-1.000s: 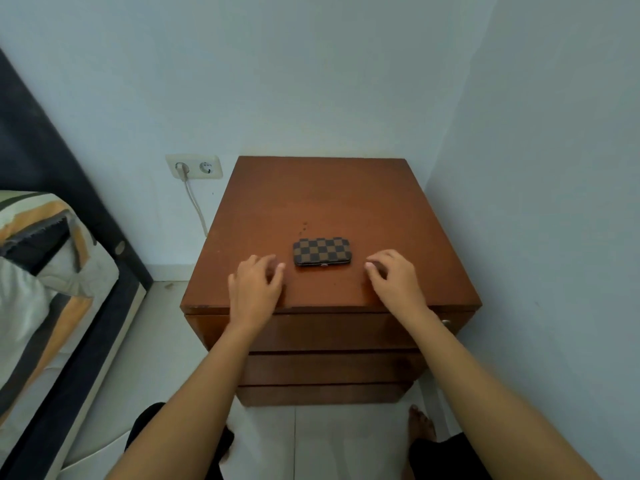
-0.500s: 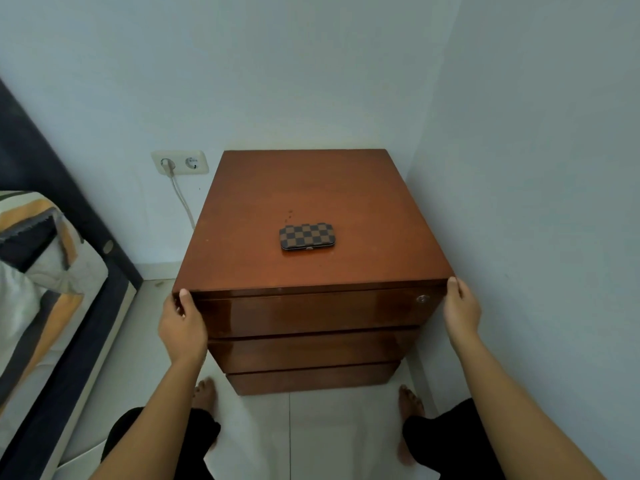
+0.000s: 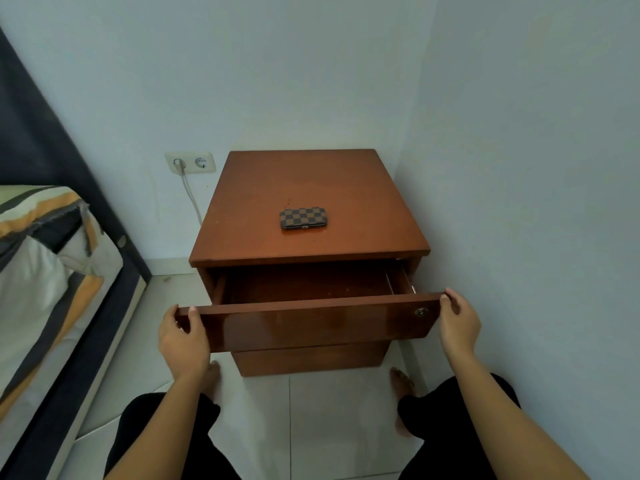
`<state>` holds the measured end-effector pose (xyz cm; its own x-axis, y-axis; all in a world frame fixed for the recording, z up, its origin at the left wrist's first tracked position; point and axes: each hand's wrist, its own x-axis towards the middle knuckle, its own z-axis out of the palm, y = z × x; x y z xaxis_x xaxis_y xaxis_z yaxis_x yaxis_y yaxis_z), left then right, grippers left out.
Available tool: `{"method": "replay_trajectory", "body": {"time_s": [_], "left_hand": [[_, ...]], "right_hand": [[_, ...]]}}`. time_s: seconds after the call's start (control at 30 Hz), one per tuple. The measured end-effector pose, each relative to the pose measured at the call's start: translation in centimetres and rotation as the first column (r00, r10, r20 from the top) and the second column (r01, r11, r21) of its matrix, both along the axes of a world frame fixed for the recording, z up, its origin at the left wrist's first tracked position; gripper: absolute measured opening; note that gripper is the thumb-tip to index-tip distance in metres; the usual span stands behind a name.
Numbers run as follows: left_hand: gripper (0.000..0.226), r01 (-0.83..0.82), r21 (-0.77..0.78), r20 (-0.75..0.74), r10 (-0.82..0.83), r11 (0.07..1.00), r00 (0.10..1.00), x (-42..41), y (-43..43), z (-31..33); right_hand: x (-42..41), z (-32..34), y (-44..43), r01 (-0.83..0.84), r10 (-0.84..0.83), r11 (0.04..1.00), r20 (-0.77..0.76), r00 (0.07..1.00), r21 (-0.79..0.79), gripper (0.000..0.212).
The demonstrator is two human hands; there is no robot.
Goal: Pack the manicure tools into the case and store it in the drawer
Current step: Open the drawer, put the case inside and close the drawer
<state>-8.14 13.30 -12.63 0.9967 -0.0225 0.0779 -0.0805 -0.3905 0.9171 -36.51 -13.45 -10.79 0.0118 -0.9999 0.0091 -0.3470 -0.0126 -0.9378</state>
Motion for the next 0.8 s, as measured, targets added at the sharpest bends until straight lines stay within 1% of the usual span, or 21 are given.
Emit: {"method": "replay_trajectory", "body": {"time_s": [0.13,0.23,0.3,0.4,0.5,0.6,0.7,0.77,0.8], "left_hand": [[0.045,-0.017,-0.008,0.039,0.018,1.000,0.999,-3.0,2.5,-0.5],[0.044,-0.025,0.020,0.043,0.024,1.000,0.999,-4.2,3.4,-0.2],[0.043,-0.001,0.071,0.038,-0.002,0.997,0.999,-4.4,3.7,0.3],[0.042,0.061,0.213,0.056,-0.074,0.975,0.996,-3.7,3.7,1.5],[0.047,0.111,0.377,0.135,-0.174,0.920,0.975,-2.1,2.8,2.7],[0.057,0.229,0.540,0.190,-0.382,0.810,0.904,0.7,0.8,3.3],[0.066,0.297,0.701,0.193,-0.573,0.649,0.796,3.8,-2.2,3.5],[0.071,0.307,0.769,0.173,-0.644,0.561,0.746,5.5,-4.4,3.6],[0.072,0.318,0.785,0.158,-0.667,0.532,0.728,6.4,-5.5,3.8]], "right_hand": [[-3.1,-0.5,2.4,-0.013,0.013,1.000,-0.003,1.000,-0.024,0.028],[-4.5,-0.4,3.0,-0.050,0.049,0.998,-0.032,0.998,-0.027,0.025],[-4.7,-0.2,2.7,-0.091,0.089,0.996,-0.095,0.992,-0.023,0.024],[-4.1,0.9,1.8,-0.201,0.191,0.979,-0.241,0.952,-0.019,0.028],[-2.6,2.5,0.7,-0.372,0.318,0.928,-0.441,0.839,-0.039,0.036],[0.2,4.2,-0.4,-0.553,0.411,0.831,-0.603,0.684,-0.062,0.043],[4.3,5.6,-1.4,-0.694,0.407,0.712,-0.740,0.536,-0.111,0.047],[7.5,6.4,-2.0,-0.762,0.384,0.629,-0.792,0.475,-0.152,0.049],[9.2,6.8,-2.3,-0.788,0.378,0.593,-0.807,0.454,-0.165,0.050]]}}
